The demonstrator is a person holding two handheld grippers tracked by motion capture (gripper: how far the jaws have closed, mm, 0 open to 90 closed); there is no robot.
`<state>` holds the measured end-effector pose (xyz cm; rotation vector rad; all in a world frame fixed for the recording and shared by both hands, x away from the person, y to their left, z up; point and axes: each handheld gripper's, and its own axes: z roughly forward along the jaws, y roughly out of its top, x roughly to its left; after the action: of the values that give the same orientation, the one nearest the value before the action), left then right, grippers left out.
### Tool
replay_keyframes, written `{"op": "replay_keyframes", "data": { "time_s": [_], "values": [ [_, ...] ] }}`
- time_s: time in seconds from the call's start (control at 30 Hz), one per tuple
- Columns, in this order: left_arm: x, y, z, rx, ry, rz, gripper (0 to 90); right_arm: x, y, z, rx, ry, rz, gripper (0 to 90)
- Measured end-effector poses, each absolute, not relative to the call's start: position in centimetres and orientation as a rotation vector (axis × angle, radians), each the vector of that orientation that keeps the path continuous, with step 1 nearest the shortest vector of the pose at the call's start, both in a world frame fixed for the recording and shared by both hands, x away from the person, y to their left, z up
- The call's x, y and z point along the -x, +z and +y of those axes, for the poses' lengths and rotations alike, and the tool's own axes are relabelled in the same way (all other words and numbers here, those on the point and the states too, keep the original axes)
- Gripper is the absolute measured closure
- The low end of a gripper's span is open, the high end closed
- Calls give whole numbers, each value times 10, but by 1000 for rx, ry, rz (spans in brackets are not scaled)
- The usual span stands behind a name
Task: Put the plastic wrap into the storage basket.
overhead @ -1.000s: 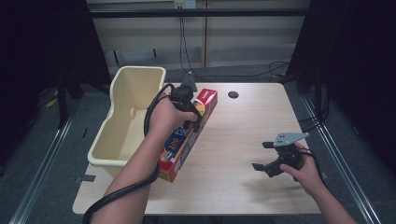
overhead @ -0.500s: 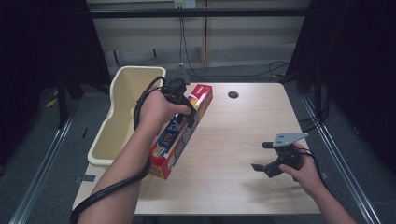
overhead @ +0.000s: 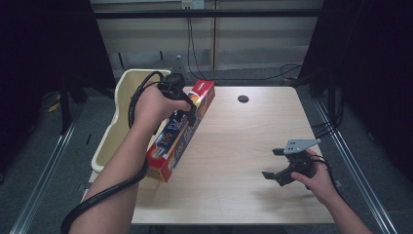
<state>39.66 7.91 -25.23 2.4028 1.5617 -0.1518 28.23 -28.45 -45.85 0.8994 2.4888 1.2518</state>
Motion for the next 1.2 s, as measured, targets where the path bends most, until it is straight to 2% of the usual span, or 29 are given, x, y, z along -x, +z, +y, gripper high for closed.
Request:
{"op": "replay_keyframes", "data": {
  "time_s": [1.2],
  "values": [
    [-400, -217, 122, -2318, -117, 1660, 414, -282, -459, -283, -899, 1245, 2502, 20]
  ]
}}
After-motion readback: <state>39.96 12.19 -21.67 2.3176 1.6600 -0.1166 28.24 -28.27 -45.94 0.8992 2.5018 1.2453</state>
